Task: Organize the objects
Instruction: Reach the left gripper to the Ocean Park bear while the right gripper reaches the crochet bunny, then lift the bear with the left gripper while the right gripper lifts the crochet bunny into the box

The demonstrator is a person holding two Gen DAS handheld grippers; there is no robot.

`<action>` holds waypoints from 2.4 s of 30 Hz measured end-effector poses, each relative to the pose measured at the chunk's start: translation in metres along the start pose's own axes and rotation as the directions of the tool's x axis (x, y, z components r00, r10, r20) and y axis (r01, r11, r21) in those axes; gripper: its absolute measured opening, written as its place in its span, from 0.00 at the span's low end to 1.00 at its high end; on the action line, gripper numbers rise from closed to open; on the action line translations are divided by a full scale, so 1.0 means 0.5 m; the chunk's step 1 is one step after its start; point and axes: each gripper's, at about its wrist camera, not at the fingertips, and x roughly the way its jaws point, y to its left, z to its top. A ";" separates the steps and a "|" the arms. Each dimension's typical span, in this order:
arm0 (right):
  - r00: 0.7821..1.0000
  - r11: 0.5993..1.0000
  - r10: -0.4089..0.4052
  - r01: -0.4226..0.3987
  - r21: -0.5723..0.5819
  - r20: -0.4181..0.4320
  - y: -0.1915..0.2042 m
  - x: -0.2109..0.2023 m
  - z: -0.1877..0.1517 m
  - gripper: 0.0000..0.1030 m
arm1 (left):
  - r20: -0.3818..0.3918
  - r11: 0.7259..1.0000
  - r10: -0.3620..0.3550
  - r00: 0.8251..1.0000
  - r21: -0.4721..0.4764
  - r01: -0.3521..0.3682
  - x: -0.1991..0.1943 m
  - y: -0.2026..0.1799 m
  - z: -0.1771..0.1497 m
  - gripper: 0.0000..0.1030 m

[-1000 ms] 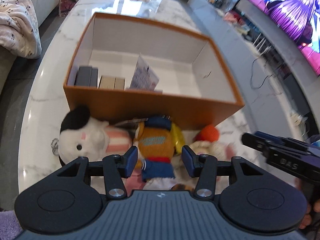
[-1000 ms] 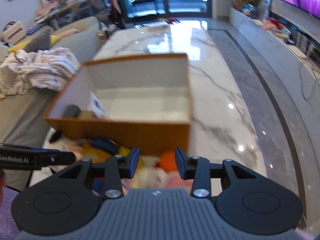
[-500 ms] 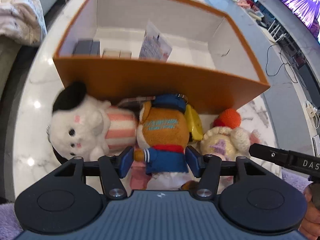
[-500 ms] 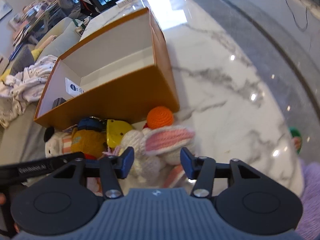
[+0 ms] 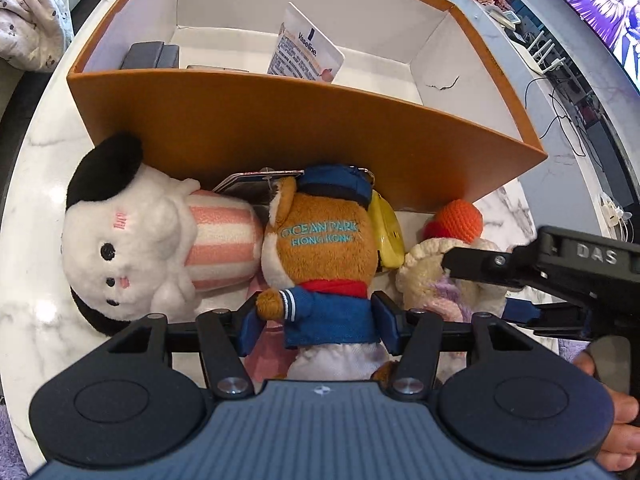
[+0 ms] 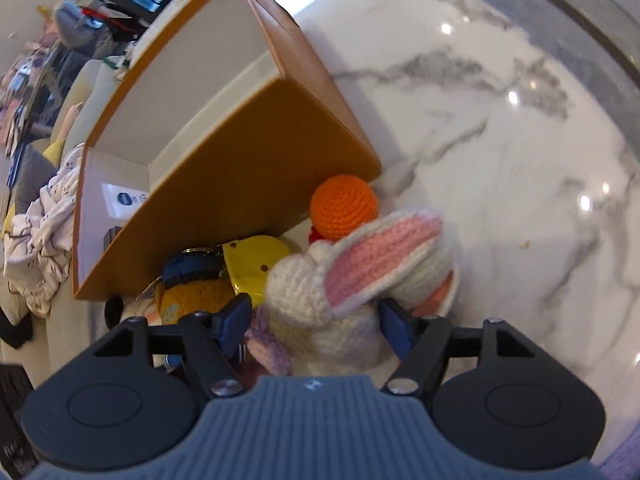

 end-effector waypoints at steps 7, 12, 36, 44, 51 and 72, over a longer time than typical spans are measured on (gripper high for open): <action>0.998 0.999 -0.042 0.043 -0.016 0.050 0.011 0.009 -0.008 0.65 | -0.002 1.000 -0.003 1.000 0.003 0.003 -0.001 0.000 -0.011 0.62; 0.998 0.997 -0.027 0.031 -0.067 0.065 0.008 -0.001 -0.026 0.59 | 0.009 1.000 -0.012 1.000 -0.008 0.012 -0.007 0.001 -0.020 0.58; 0.949 0.865 0.121 0.043 -0.499 0.291 0.070 -0.236 -0.071 0.56 | 0.215 0.980 -0.193 0.957 -0.004 0.198 -0.157 -0.035 -0.029 0.39; 0.932 0.639 0.126 0.185 -0.747 0.340 0.152 -0.262 -0.045 0.56 | 0.353 0.979 -0.203 0.913 0.040 0.202 -0.214 -0.078 0.040 0.39; 0.938 0.473 0.115 0.237 -0.848 0.326 0.209 -0.234 0.027 0.56 | 0.389 0.983 -0.173 0.905 0.011 0.183 -0.187 -0.096 0.117 0.39; 0.984 0.251 0.010 0.172 -0.953 0.180 0.218 -0.087 0.150 0.56 | 0.209 0.995 -0.104 0.972 0.013 0.104 0.015 -0.095 0.181 0.39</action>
